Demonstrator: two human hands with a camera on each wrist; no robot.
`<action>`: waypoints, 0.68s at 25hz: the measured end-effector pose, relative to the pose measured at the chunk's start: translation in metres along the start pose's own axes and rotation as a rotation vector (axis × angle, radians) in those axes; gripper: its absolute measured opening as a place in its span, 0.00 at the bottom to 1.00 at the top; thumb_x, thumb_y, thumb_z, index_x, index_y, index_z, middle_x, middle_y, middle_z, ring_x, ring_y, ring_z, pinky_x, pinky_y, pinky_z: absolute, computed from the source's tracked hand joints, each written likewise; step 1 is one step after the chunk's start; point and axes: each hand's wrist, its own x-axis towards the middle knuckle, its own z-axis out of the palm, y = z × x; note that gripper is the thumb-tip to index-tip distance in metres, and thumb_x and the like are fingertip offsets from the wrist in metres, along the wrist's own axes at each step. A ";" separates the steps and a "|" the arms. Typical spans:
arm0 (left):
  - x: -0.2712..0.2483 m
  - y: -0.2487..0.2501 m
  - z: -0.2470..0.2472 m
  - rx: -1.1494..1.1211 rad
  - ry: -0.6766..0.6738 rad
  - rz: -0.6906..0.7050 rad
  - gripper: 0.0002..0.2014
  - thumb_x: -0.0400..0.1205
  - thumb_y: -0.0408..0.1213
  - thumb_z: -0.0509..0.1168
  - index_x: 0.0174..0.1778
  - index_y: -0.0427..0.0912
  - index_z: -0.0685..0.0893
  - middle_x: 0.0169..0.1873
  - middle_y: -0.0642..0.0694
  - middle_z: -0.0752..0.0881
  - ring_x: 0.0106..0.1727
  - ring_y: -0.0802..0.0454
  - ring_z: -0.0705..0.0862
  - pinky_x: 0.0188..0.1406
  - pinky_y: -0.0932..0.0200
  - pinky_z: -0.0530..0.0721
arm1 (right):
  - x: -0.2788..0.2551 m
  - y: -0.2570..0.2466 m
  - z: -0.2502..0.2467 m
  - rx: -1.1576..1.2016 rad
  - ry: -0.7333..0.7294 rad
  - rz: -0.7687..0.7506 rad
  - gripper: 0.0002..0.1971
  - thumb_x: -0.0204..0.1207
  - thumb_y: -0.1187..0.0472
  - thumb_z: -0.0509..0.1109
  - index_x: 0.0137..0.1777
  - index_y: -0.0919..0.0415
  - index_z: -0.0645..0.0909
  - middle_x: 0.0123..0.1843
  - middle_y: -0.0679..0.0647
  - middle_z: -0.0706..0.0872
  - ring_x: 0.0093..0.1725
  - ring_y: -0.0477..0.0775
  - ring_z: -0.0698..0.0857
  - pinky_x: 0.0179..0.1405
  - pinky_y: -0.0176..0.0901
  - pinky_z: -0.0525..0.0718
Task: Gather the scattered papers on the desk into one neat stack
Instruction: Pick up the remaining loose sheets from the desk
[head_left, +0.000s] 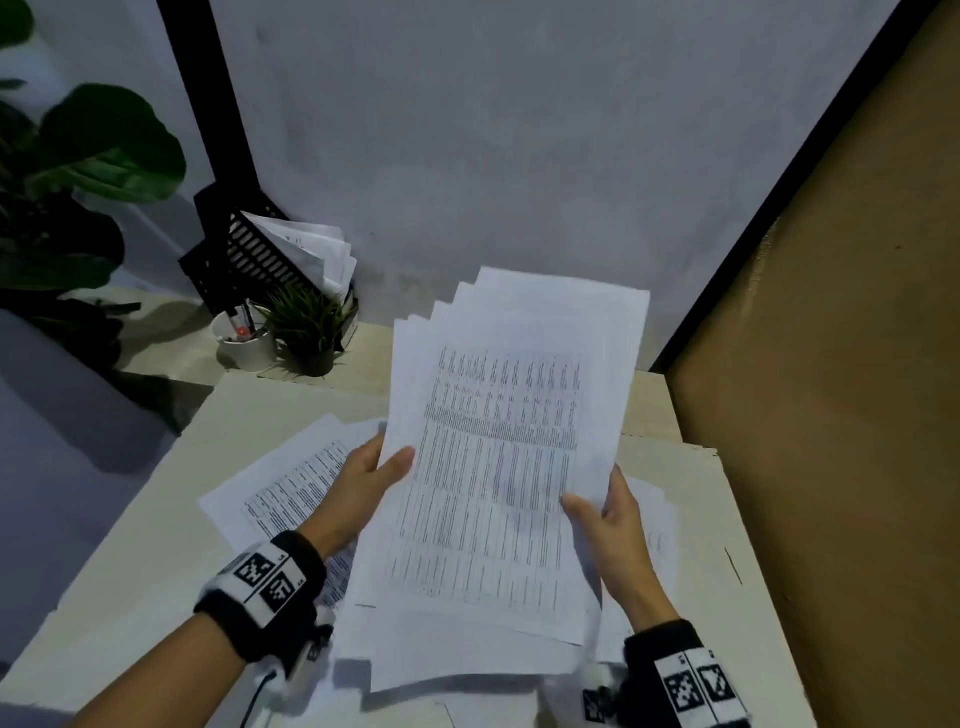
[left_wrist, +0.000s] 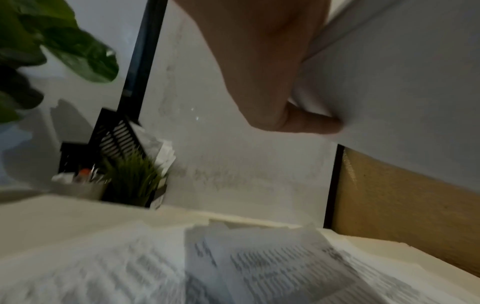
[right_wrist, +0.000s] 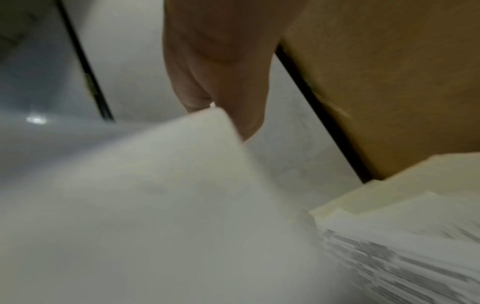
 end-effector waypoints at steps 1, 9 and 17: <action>-0.001 0.003 -0.001 0.037 0.035 0.064 0.18 0.75 0.55 0.64 0.59 0.54 0.80 0.50 0.61 0.90 0.55 0.55 0.88 0.52 0.59 0.87 | -0.001 -0.003 0.005 -0.012 0.023 -0.074 0.22 0.76 0.74 0.64 0.64 0.51 0.74 0.59 0.47 0.86 0.60 0.45 0.86 0.59 0.41 0.85; -0.016 0.005 0.004 0.070 0.162 0.075 0.26 0.57 0.63 0.74 0.47 0.55 0.80 0.45 0.50 0.88 0.49 0.52 0.89 0.49 0.49 0.89 | 0.001 -0.002 0.029 -0.037 0.065 -0.113 0.12 0.72 0.71 0.72 0.47 0.51 0.83 0.38 0.39 0.92 0.42 0.42 0.90 0.35 0.30 0.85; -0.013 0.046 0.007 0.000 0.137 0.302 0.27 0.54 0.67 0.72 0.47 0.61 0.83 0.41 0.57 0.90 0.45 0.64 0.87 0.36 0.70 0.85 | 0.010 -0.044 0.034 0.036 0.042 -0.285 0.10 0.68 0.63 0.77 0.45 0.48 0.84 0.38 0.41 0.91 0.42 0.41 0.89 0.40 0.35 0.88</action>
